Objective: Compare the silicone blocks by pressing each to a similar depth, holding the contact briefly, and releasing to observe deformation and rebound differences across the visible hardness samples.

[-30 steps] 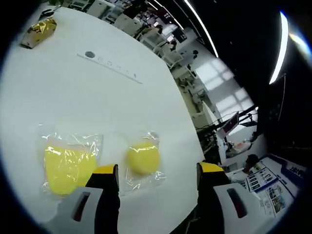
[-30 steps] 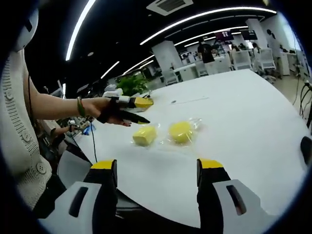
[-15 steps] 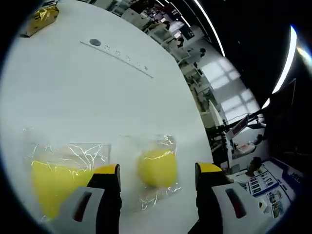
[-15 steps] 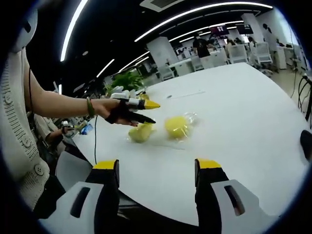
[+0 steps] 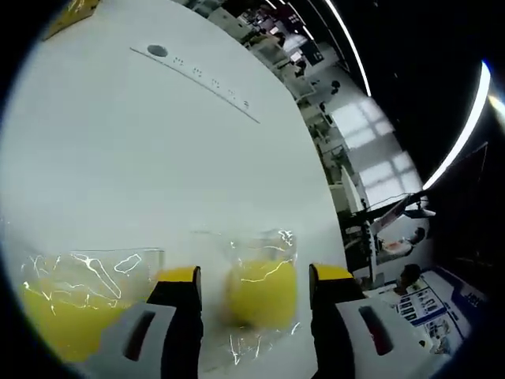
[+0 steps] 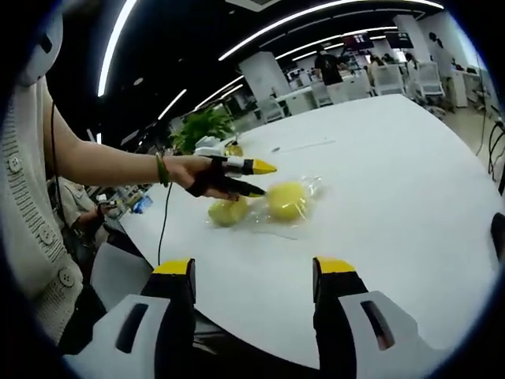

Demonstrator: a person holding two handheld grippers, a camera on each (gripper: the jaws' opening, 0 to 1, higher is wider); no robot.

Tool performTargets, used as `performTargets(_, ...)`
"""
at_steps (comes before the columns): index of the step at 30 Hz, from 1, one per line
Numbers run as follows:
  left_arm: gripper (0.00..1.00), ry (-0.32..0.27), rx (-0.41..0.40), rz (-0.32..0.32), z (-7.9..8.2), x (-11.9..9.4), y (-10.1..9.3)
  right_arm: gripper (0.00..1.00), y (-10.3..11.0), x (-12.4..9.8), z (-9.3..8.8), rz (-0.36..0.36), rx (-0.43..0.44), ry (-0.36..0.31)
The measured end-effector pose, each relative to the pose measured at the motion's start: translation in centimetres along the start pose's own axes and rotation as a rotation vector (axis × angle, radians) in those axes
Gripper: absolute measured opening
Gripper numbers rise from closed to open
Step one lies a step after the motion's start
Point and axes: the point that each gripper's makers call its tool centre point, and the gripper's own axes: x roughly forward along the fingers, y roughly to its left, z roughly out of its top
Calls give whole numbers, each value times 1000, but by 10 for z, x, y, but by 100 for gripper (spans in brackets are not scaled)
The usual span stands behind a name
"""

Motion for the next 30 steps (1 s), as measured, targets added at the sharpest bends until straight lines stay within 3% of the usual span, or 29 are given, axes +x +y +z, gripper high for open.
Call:
performTargets(6,52,14,-10,7,2,8,4,54,0,6,-2,10,4,21)
performTargets(9,51,11,-61,-10,5,12,3,52,4,4,4,26,0,6)
performTargets(13,43,13,-81,-9,6,17,4,52,0,3,6,20,-4,7)
performTargets(18,32,63,-71,5,-5,24,4,52,-6,3,9,12,4,-2)
performTargets(23,20,40,-131,42,-3,29,9,51,-6,5,7,17,7,2)
performTargets(30,5,25,-25,29,1,31,6,48,-3,7,0,29,13,17)
